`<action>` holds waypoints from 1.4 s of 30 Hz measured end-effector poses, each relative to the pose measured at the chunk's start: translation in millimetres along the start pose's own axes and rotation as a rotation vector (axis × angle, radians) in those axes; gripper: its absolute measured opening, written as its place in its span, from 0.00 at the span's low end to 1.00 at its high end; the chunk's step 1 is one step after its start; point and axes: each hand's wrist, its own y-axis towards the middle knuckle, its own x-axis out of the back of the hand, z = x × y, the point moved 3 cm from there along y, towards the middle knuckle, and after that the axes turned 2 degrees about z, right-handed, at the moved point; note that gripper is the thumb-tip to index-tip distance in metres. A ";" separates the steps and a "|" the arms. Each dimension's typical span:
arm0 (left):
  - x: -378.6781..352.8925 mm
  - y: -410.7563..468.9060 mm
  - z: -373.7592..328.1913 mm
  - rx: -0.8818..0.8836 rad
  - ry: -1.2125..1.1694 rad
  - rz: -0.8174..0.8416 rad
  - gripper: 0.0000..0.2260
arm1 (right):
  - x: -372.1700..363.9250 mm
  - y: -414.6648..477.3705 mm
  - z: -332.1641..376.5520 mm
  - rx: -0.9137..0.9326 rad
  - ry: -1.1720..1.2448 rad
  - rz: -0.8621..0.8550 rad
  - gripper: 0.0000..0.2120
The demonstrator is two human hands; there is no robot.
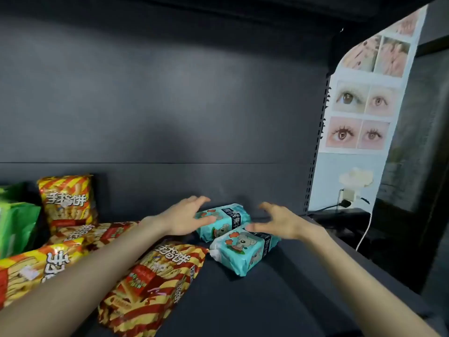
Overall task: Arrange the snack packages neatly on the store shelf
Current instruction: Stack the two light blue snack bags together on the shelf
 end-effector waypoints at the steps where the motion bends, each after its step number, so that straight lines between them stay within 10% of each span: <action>1: -2.9 10.6 3.0 0.018 -0.026 0.020 0.31 | -1.5 6.7 -5.7 -0.018 0.044 0.021 0.41; 8: -18.8 42.3 15.5 0.125 -0.074 0.192 0.35 | -12.4 27.0 -31.1 -0.109 0.083 0.155 0.48; 15: -22.6 57.1 23.7 0.230 -0.152 0.260 0.44 | -13.6 34.4 -30.7 -0.049 0.169 0.241 0.29; 24: -22.0 49.2 25.1 0.249 -0.481 0.303 0.23 | -11.8 38.1 -27.2 -0.004 0.352 0.224 0.18; 35: -6.5 29.4 34.2 0.302 -0.677 0.182 0.35 | 24.1 39.0 -2.5 0.230 0.151 -0.163 0.22; 42: -3.1 23.9 45.4 0.252 -0.786 0.114 0.30 | 22.7 43.7 9.0 0.235 0.127 -0.299 0.45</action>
